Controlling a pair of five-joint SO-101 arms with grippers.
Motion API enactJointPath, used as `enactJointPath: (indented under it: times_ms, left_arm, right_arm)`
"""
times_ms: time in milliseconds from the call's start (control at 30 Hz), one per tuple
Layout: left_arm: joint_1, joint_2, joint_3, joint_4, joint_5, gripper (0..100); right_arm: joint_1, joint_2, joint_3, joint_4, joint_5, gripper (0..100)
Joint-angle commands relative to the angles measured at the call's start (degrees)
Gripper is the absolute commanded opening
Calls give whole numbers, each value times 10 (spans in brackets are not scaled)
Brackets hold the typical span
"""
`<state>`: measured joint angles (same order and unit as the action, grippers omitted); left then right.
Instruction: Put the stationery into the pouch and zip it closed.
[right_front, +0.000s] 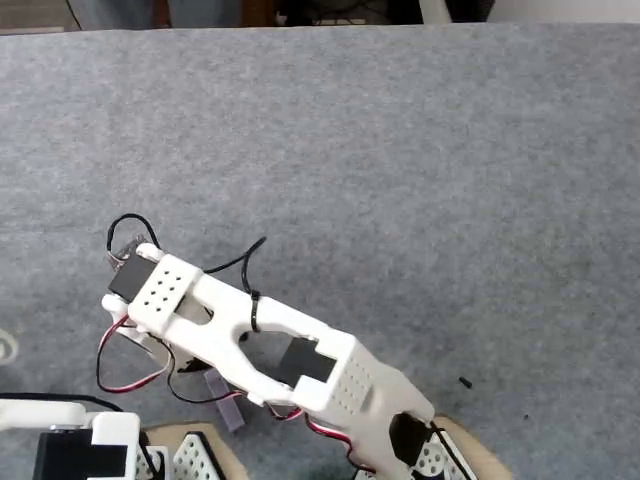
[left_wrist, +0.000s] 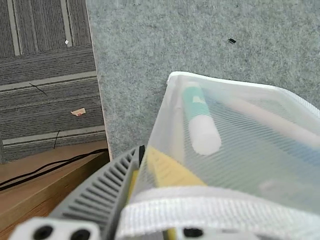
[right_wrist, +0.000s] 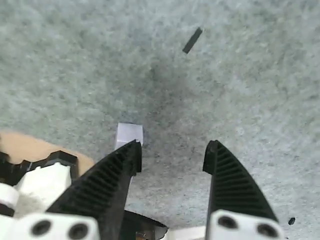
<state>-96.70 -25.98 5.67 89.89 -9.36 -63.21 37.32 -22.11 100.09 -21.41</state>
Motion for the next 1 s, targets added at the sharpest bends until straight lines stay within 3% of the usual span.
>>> enactJointPath:
  times_ms: [0,200,367,567,767,967]
  left_arm:
    - [-5,1,-18,-18,1,29]
    - [-5,46,-20,-18,1,29]
    - [-6,79,-22,-18,0,29]
    - [-6,85,-22,-18,-2,29]
    - [-8,84,-22,-18,-3,29]
    - [-6,84,-22,-18,-3,29]
  right_arm:
    - [-7,-2,-23,11,-4,194]
    - [-7,23,-23,9,-3,182]
    - [-11,105,-29,8,16,6]
    - [1,139,-29,10,26,12]
    - [61,113,-29,9,28,12]
    - [119,32,-5,11,179,14]
